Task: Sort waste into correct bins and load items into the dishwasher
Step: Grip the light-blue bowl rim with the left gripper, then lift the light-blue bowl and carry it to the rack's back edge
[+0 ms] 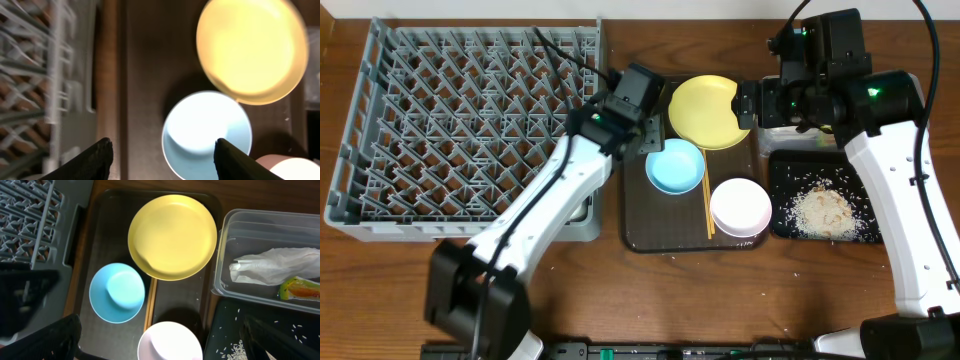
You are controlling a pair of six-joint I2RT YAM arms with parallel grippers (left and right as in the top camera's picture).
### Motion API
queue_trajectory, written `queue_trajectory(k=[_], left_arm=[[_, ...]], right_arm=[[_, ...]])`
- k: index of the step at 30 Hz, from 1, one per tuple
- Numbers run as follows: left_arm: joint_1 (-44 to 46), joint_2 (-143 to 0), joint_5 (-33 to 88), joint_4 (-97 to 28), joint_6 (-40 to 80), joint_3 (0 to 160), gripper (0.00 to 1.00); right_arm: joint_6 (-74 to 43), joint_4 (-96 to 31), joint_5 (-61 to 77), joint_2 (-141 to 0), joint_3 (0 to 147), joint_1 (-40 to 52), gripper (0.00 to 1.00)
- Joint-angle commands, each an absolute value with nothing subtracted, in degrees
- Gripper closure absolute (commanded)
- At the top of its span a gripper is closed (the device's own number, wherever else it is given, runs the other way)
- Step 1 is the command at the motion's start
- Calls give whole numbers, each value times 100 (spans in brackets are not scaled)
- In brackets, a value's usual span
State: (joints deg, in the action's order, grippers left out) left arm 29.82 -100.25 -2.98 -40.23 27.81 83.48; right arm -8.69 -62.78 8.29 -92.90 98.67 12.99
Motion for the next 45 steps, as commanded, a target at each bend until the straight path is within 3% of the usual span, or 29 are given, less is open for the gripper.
queue_trajectory(k=[1, 14, 21, 25, 37, 45], left_arm=[[2985, -10433, 235, -3992, 3168, 8267, 34], [2985, -11703, 1142, -3822, 3380, 8267, 38], [2985, -11900, 1199, -3760, 3441, 8267, 64], [2985, -11907, 1127, -3695, 3441, 8267, 92], [2635, -10954, 768, -3835, 2939, 8324, 92], [2464, -9535, -2314, -3251, 1809, 8326, 93]], right_arm=[[-915, -6283, 794, -9194, 9957, 1275, 1], [-915, -6283, 794, -9194, 9957, 1275, 1], [-915, -6283, 794, -9194, 9957, 1275, 1], [-915, -6283, 794, -9194, 9957, 1275, 1], [-915, -6283, 794, -9194, 9957, 1275, 1], [-915, -6283, 792, -9194, 9957, 1275, 1]])
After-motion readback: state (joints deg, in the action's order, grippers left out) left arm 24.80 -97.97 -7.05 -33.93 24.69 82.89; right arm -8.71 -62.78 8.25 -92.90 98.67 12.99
